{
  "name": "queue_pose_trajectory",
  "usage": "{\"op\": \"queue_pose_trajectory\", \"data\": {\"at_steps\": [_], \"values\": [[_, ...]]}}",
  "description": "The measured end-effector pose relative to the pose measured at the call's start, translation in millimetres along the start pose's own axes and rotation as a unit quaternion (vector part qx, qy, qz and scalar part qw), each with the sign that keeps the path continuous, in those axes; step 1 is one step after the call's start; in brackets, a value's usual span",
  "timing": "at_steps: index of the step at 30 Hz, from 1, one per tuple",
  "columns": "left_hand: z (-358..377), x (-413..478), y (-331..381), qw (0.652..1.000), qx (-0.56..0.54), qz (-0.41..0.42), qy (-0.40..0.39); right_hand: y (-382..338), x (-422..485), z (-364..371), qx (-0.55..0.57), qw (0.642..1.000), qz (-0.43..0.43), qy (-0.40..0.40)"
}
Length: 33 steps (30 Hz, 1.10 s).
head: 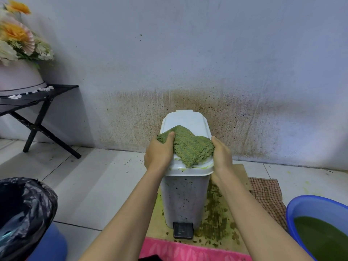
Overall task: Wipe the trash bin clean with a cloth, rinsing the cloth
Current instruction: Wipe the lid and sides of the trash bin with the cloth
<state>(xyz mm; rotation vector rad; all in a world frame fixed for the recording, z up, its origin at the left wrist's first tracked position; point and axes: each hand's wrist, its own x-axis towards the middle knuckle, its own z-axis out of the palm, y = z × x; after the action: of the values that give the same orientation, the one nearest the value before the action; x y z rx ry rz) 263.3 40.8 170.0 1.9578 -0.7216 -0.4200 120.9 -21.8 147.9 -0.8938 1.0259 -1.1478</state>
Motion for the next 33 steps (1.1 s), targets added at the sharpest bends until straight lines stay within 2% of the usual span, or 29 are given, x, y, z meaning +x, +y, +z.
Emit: {"op": "queue_pose_trajectory", "data": {"at_steps": [4, 8, 16, 19, 22, 27, 31, 33], "values": [[5.2, -13.9, 11.7, 1.000, 0.004, 0.025, 0.009, -0.6, 8.3, -14.7, 0.027, 1.000, 0.007, 0.013], [18.6, -20.9, 30.0, 0.998, -0.011, 0.051, -0.021, -5.3, 21.2, -37.0, 0.029, 0.999, 0.006, 0.030], [43.5, -28.1, 34.9, 0.995, -0.084, 0.034, -0.037, -22.0, 28.2, -61.4, -0.011, 0.999, -0.019, 0.035], [48.1, -29.4, 34.7, 0.995, -0.081, 0.029, -0.050, -24.9, 20.8, -67.7, -0.041, 0.998, -0.026, 0.026], [45.4, -20.8, 33.5, 0.994, -0.084, 0.017, -0.064, -35.8, 13.6, -70.0, -0.116, 0.992, -0.039, 0.004], [26.4, -0.7, 42.3, 0.994, -0.015, 0.077, -0.074, -59.9, -4.9, -63.8, -0.276, 0.954, -0.116, -0.021], [10.0, 2.2, 55.4, 0.989, 0.086, 0.115, -0.029, -62.5, -11.3, -60.3, -0.386, 0.899, -0.172, -0.112], [11.4, -7.9, 63.4, 0.983, 0.137, 0.121, -0.002, -62.9, -9.6, -58.3, -0.417, 0.883, -0.177, -0.119]]}}
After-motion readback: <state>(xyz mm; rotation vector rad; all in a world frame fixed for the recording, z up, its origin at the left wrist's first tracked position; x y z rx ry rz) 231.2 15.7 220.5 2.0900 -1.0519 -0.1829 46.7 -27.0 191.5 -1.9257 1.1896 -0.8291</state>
